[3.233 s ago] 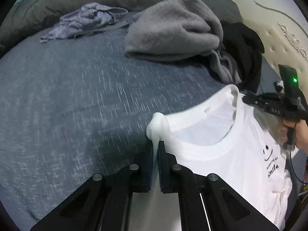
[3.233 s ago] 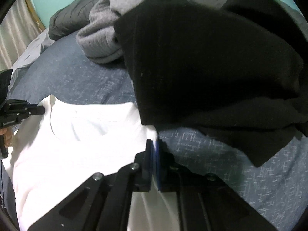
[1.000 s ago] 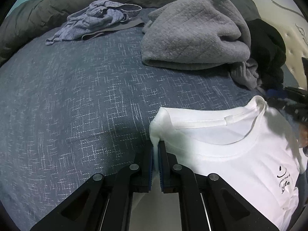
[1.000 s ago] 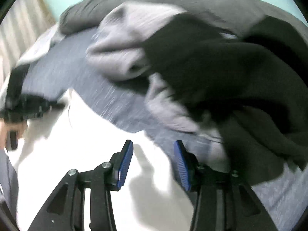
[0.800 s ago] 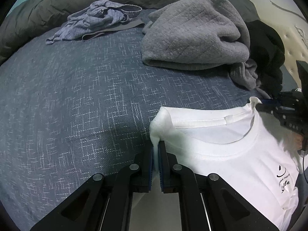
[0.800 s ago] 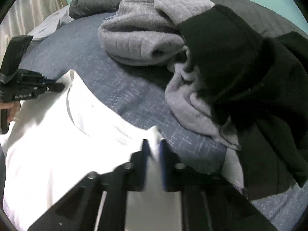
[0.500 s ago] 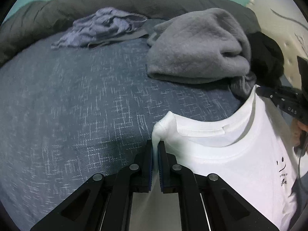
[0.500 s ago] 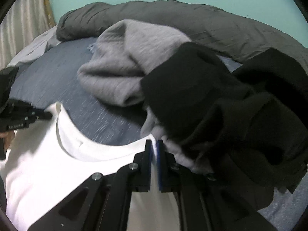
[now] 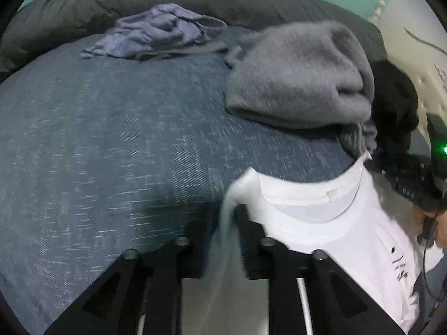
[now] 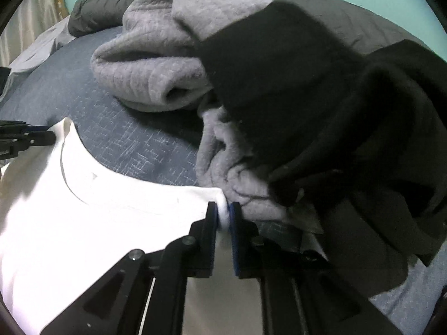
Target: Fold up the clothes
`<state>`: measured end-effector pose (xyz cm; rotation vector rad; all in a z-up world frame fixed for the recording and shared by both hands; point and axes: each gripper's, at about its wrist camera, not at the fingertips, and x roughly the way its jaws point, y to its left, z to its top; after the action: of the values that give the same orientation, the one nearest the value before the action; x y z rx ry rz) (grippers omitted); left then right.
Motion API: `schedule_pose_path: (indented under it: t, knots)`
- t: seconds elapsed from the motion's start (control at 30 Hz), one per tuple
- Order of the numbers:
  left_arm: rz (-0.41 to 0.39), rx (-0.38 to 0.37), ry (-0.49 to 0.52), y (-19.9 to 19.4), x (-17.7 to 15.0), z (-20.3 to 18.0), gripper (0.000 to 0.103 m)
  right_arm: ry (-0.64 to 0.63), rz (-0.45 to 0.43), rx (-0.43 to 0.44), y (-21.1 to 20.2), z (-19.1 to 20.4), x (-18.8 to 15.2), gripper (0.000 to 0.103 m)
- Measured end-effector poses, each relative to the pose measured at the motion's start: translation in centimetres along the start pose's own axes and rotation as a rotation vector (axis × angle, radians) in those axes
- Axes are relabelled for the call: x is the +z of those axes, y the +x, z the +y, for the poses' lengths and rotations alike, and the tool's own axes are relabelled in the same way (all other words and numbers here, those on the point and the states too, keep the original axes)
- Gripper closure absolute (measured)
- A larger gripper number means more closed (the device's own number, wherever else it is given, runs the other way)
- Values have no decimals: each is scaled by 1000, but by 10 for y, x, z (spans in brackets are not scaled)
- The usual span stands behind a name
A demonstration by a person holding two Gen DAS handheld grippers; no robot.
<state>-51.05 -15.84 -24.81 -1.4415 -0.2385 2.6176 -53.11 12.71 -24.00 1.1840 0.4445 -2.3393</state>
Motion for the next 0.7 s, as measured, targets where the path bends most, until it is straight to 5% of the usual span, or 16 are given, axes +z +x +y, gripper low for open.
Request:
schedule_pose_path:
  t: [0.1, 0.4, 0.7]
  knots:
    - [-28, 0, -18, -16, 3, 8, 72, 5, -18, -24, -15, -4, 0, 59]
    - [-3, -54, 51, -100, -60, -13, 72, 115, -25, 93, -99, -22, -42, 59]
    - [91, -92, 58, -171, -169, -32, 72, 216, 52, 196, -142, 36, -136, 56]
